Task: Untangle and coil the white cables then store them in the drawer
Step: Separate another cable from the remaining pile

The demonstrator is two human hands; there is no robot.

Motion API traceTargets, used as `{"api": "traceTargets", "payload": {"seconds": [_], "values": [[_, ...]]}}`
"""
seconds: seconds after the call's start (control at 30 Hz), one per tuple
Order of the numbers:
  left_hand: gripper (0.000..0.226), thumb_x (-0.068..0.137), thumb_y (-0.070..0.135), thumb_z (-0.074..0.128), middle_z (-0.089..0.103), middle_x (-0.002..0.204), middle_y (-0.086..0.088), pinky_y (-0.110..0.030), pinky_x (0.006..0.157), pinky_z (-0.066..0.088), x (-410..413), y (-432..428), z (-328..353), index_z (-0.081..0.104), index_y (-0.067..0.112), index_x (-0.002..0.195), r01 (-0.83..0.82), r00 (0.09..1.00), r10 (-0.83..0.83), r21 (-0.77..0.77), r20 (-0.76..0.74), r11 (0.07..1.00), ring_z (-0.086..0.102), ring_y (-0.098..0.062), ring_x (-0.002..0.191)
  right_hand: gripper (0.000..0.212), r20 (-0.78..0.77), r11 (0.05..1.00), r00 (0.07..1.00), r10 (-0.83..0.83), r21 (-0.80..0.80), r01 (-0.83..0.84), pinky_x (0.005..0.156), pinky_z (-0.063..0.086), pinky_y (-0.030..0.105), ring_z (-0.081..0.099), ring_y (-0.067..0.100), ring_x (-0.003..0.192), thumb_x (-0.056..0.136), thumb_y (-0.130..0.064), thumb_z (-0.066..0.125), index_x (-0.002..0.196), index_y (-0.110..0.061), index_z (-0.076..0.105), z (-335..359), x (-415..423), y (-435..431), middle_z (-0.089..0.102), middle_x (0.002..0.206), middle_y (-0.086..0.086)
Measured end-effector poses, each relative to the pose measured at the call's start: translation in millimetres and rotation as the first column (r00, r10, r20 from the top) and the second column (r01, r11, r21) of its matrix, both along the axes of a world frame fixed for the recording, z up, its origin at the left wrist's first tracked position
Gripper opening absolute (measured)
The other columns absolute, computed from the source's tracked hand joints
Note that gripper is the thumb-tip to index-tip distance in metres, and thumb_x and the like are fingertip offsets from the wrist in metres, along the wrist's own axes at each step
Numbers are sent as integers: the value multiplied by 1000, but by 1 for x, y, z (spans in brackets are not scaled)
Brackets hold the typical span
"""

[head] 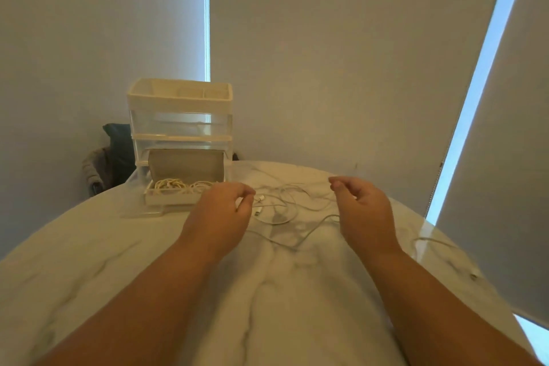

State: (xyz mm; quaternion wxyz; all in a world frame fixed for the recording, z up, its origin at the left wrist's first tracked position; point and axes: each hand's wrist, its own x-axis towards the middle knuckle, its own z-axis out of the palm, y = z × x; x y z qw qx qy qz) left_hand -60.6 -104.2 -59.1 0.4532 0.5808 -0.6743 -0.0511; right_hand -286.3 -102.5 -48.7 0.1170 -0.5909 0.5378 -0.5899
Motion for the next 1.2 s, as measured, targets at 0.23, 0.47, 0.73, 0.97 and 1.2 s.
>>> {"api": "traceTargets", "payload": {"seconds": [0.23,0.47,0.73,0.97,1.2], "values": [[37,98,32,50,58,133,3,-37,102,44,-24,-34,-19,56,29,134,4,975,-30,117,222,993,52,-20,123,17,-232,999,973,19,-28,-27,82,37,5,56,-1,94,93,-17,64,101,-23,78,-10,-4,-7,64,93,-18],[36,100,34,42,56,129,-1,-40,98,44,-22,-51,-38,52,28,134,-119,871,-33,276,490,954,46,-26,121,22,-447,876,846,289,480,-46,87,45,23,61,8,100,93,-33,64,113,-29,73,-26,0,-18,69,112,-10],[22,100,30,49,56,98,0,-33,83,42,-13,-52,-33,70,22,98,-26,1000,27,154,-6,988,53,-18,94,31,-315,703,747,586,655,-275,59,44,21,54,1,53,76,-53,79,74,-22,75,-15,-11,-8,63,59,-10],[17,98,29,57,71,88,7,-42,85,56,-19,-46,-27,73,26,97,129,947,-97,86,-307,988,66,-14,87,13,-247,702,757,604,614,-360,71,48,22,58,-1,65,82,-38,78,81,-25,78,-15,-9,-5,69,69,-13],[36,100,32,49,46,132,8,-25,94,39,-20,-38,-22,53,31,136,127,991,-123,70,-53,989,51,-4,106,9,-110,794,848,518,431,-429,86,52,27,70,9,88,87,-32,74,84,-24,79,-16,-11,-8,77,86,-8]]}}
